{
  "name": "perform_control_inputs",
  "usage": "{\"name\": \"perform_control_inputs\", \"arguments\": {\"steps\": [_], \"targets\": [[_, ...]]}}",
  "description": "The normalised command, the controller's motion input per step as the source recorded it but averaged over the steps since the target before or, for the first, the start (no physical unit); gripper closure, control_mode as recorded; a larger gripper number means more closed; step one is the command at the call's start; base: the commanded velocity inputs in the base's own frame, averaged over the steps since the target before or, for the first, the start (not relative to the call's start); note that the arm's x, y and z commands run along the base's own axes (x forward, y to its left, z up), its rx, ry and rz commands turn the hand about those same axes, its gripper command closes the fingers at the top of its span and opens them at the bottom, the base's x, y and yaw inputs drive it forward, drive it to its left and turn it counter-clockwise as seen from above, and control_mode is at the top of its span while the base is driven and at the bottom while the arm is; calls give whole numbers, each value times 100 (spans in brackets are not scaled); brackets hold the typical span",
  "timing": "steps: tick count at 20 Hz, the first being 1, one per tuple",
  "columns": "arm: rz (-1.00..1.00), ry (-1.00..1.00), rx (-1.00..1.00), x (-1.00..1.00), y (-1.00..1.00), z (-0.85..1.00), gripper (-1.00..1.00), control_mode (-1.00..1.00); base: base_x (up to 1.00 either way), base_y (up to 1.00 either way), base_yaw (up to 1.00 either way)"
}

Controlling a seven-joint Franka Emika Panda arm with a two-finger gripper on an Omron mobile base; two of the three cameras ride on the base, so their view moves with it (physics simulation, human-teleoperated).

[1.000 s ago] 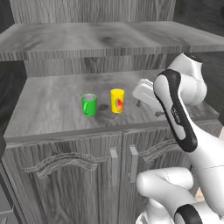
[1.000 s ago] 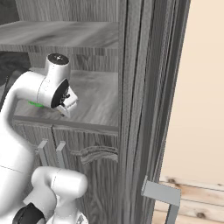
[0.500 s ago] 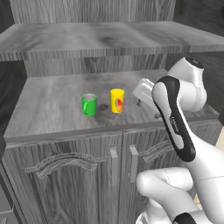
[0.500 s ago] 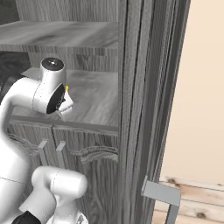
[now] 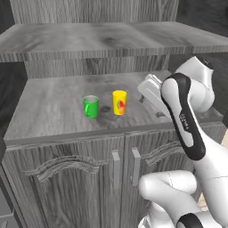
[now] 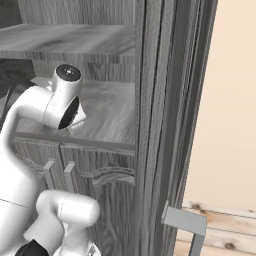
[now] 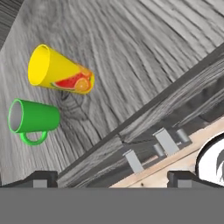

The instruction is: There is a tray on the dining counter. Grab the cup, mug, and pitcher and place them on the tray. The pitcher may be placed next to the tray if it cannot fit the tray.

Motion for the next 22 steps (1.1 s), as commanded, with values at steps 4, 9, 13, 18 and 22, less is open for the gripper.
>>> {"name": "perform_control_inputs", "arguments": {"steps": [4, 9, 13, 18, 22], "targets": [[0, 0, 5, 24, 8, 1, -100, -100, 0, 0, 0], [0, -2, 7, 19, 7, 0, -100, -100, 0, 0, 0], [0, -1, 4, 15, 15, 0, -100, -100, 0, 0, 0], [-1, 0, 0, 22, 28, -2, -100, -100, 0, 0, 0], [-2, -3, 6, 4, 6, -20, -100, -100, 0, 0, 0]]}}
